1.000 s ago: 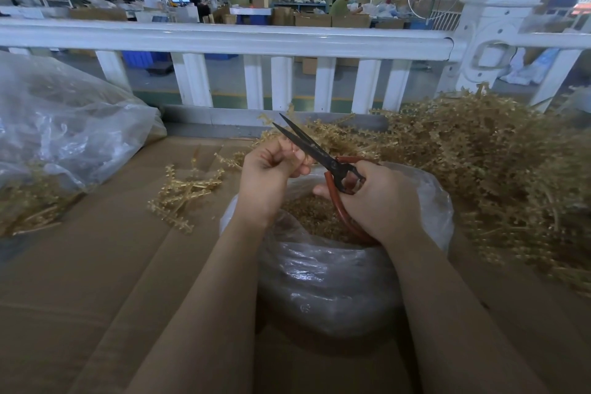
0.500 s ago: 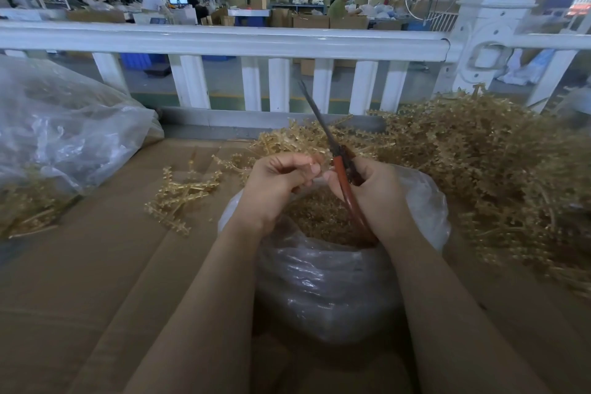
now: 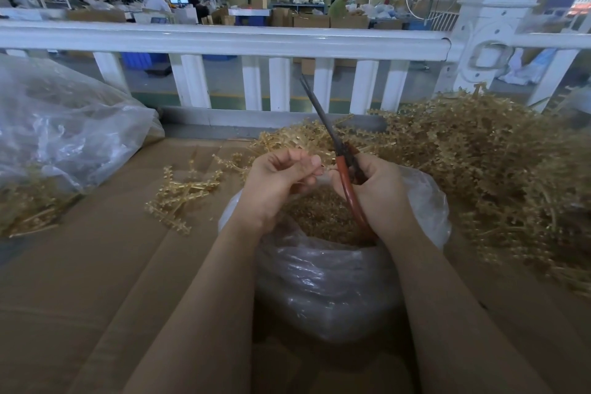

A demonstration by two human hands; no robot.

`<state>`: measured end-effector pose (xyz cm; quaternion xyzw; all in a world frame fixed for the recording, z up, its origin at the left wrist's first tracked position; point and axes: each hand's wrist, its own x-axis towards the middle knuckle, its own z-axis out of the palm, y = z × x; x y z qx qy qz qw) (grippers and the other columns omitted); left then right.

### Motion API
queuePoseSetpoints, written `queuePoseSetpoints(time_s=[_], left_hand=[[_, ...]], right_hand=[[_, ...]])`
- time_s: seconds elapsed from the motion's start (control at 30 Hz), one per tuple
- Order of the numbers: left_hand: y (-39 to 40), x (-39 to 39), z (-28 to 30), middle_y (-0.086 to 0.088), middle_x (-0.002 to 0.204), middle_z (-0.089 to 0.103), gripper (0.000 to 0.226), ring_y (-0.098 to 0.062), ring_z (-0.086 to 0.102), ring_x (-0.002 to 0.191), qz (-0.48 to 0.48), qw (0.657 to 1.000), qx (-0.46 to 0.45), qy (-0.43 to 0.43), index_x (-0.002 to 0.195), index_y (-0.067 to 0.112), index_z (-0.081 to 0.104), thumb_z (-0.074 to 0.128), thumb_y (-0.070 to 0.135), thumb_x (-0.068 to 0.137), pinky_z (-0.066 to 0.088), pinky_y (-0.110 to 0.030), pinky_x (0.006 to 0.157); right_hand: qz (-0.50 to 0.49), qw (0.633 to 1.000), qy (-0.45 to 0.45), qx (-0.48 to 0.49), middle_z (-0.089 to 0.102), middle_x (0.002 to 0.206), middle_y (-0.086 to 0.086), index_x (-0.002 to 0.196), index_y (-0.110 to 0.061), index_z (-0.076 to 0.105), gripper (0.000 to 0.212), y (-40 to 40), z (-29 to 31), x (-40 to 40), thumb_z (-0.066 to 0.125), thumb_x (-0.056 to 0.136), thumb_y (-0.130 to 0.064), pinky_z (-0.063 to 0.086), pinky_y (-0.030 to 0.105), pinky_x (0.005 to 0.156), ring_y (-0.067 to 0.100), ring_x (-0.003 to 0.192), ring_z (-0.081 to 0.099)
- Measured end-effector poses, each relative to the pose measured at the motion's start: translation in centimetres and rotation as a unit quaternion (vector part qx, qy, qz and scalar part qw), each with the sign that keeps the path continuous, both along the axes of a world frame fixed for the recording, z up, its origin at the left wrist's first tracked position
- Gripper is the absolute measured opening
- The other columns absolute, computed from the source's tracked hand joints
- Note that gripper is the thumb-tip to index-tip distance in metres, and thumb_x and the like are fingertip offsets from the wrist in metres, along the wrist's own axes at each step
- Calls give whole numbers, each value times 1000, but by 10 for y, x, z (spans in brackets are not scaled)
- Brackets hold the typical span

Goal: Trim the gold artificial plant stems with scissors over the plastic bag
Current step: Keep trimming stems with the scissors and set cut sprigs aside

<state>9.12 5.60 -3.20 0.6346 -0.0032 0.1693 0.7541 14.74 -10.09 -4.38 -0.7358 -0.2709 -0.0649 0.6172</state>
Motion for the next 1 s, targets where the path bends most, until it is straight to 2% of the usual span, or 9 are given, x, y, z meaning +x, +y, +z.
queuePoseSetpoints(time_s=[0.1,0.2,0.27,0.33,0.4,0.5,0.63,0.83,1.0], left_hand=[[0,1,-1,-5,71,68,19,-8,59,60,20,1000,4,-10,70,16,72,70,8,87,50,-19,59],[1,1,-1,-5,74,68,13,-10,58,65,41,999,4,-29,79,8,70,65,6,91,50,-21,63],[2,2,-1,-4,74,66,15,-11,56,66,55,998,1,-43,80,7,68,62,6,93,48,-22,66],[2,2,-1,-1,71,64,17,-12,55,66,69,996,-3,-54,80,7,67,60,6,95,47,-23,67],[2,2,-1,0,70,61,19,-12,53,66,83,994,1,-67,79,7,65,58,7,97,46,-24,69],[4,3,-1,0,69,60,21,-11,52,67,94,992,4,-86,78,9,64,57,6,97,46,-24,69],[5,4,-3,0,69,59,22,-15,50,70,91,991,14,-98,77,8,63,56,2,97,44,-27,72],[7,6,-7,2,69,62,16,-11,55,69,100,990,12,-95,86,-1,64,53,-1,98,46,-25,73],[5,6,-7,4,67,62,15,-10,54,67,102,990,6,-95,88,-3,64,54,0,98,46,-24,72]], right_hand=[[-4,1000,-13,-14,64,57,-15,69,-40,70,28,0,0,1,77,87,-19,42,10,49,-4,50,55],[-39,998,-19,-48,67,66,-21,75,-38,69,15,0,2,-2,78,79,-49,44,15,57,-4,59,60],[-76,992,-32,-95,67,76,-30,85,-39,66,41,-2,2,-3,68,66,-76,45,17,60,-5,71,64],[-100,981,-63,-152,68,78,-27,93,-41,63,55,-4,3,-4,58,61,-86,42,15,59,-5,75,64],[-118,970,-99,-190,66,77,-20,95,-37,62,59,-5,1,-4,57,64,-87,41,17,58,-2,75,62],[-146,954,-149,-216,62,79,-18,95,-34,60,51,-4,-1,-3,62,73,-80,41,18,59,2,76,59],[-157,941,-172,-244,62,82,-18,98,-33,59,51,-4,-1,-3,60,77,-79,48,25,61,6,78,59],[-157,935,-181,-261,63,84,-18,95,-35,60,51,-5,-1,-2,57,75,-82,42,18,60,2,80,58],[-181,926,-196,-267,62,72,-15,85,-30,63,57,-4,0,-4,53,71,-84,40,14,55,2,69,56]])
